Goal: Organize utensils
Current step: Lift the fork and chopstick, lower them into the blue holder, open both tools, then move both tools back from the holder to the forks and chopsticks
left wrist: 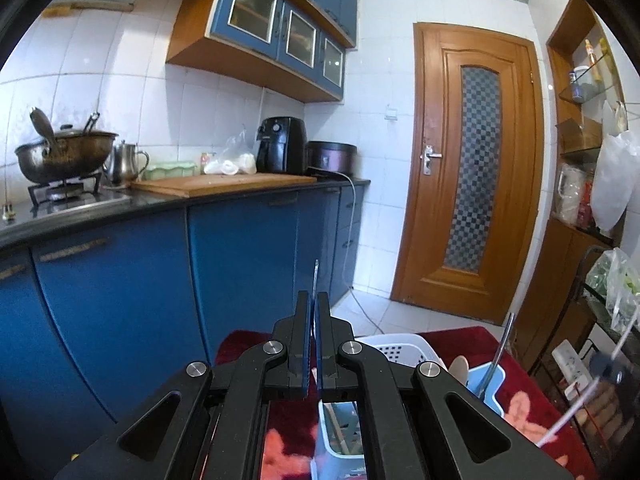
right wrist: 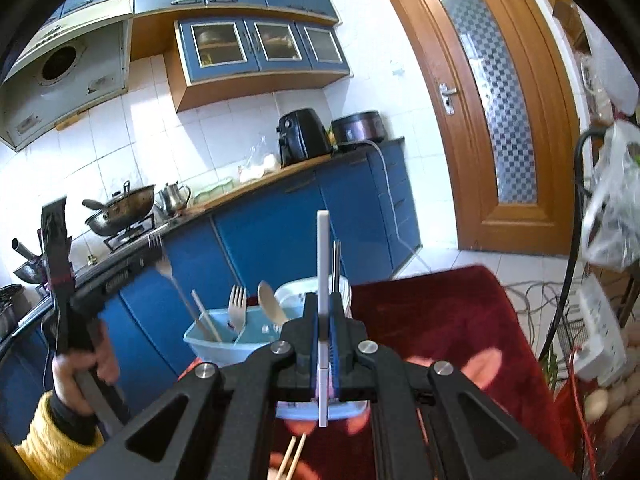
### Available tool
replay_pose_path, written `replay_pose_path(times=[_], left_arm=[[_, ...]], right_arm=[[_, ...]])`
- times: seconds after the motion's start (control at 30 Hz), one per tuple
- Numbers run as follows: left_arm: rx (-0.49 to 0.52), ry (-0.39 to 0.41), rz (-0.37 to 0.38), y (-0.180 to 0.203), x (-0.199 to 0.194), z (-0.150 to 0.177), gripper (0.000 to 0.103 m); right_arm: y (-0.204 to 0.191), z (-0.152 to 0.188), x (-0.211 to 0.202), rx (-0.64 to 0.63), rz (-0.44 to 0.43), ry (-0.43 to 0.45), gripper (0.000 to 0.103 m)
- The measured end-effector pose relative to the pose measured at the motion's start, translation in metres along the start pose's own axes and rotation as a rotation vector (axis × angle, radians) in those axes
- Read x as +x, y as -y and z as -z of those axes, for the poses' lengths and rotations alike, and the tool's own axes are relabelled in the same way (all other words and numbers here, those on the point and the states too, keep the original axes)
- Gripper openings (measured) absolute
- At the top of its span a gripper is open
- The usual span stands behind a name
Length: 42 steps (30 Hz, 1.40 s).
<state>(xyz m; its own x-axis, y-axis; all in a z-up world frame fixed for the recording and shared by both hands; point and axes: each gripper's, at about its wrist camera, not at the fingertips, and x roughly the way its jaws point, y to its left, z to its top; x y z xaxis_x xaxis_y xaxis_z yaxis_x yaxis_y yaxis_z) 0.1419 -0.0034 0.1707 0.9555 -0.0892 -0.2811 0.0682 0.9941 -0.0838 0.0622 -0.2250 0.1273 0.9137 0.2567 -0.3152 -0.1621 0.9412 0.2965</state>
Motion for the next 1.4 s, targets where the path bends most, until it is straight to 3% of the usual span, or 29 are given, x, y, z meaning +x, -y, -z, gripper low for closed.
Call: replay_pose_path(times=[0.4, 0.67, 0.97, 1.03, 1.13, 1.2, 1.27, 1.4], left_arm=[[-0.007, -0.066, 0.042, 0.007, 0.014, 0.03, 0.001], [0.015, -0.111, 0.073, 0.013, 0.019, 0.043, 0.002], [0.001, -0.163, 0.095, 0.016, 0.025, 0.055, 0.005], [-0.004, -0.168, 0.096, 0.015, 0.025, 0.056, 0.005], [-0.016, -0.187, 0.104, 0.013, 0.024, 0.056, 0.011], [-0.02, -0.194, 0.11, 0.012, 0.022, 0.054, 0.016], [-0.018, -0.194, 0.111, 0.012, 0.019, 0.053, 0.031], [-0.021, -0.177, 0.125, 0.012, 0.005, 0.049, 0.038]], right_arm=[[-0.016, -0.018, 0.04, -0.053, 0.065, 0.088, 0.006], [-0.012, -0.001, 0.076, -0.051, 0.068, -0.027, 0.006], [-0.007, 0.011, 0.083, -0.042, 0.063, -0.084, 0.007], [-0.007, 0.012, 0.083, -0.034, 0.055, -0.094, 0.012], [-0.007, 0.012, 0.08, -0.015, 0.037, -0.1, 0.029], [-0.008, 0.01, 0.075, -0.007, 0.023, -0.09, 0.032], [-0.01, 0.009, 0.068, -0.006, 0.019, -0.077, 0.033], [-0.012, 0.007, 0.055, 0.005, 0.01, -0.068, 0.035]])
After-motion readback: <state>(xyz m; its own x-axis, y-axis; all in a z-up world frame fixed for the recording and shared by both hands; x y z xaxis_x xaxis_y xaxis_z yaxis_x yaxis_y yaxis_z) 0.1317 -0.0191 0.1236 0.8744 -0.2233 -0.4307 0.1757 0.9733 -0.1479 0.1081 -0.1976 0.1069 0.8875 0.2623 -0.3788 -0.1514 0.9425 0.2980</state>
